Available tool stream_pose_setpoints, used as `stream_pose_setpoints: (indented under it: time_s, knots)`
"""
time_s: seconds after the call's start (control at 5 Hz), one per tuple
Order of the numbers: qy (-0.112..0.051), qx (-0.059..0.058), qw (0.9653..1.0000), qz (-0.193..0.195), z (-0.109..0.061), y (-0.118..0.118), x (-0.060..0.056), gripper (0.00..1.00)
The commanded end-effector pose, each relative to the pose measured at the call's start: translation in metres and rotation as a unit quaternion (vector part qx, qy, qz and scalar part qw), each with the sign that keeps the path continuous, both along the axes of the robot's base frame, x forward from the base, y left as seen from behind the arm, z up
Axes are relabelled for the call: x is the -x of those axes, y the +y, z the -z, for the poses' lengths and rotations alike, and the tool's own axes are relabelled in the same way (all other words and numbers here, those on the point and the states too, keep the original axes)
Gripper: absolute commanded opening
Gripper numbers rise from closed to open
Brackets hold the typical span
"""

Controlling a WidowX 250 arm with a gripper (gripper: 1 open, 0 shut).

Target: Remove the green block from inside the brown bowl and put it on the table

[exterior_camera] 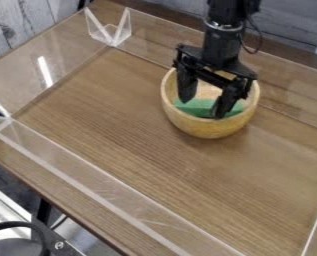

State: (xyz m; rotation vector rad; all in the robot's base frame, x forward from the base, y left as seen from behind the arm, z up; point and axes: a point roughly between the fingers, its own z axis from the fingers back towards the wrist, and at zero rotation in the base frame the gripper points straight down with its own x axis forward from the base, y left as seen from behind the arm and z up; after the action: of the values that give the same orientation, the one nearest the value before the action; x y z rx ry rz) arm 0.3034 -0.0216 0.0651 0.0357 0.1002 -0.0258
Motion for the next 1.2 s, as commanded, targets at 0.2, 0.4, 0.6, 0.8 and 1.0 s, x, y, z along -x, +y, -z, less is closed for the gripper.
stream_pose_setpoints:
  time_s: [0.2,0.4,0.6,0.8,1.0]
  knots:
    - [-0.023,-0.013,0.9991,0.033,0.006,-0.012,-0.026,1.00]
    - [-0.018,-0.019,0.9984,0.050,0.014,-0.013,-0.036,1.00]
    - [-0.024,-0.018,0.9986,0.043,0.026,-0.008,-0.031,1.00]
    - [-0.029,-0.017,0.9988,0.036,0.036,-0.002,-0.026,1.00]
    - [-0.051,-0.020,0.9978,0.037,0.041,0.003,-0.035,1.00]
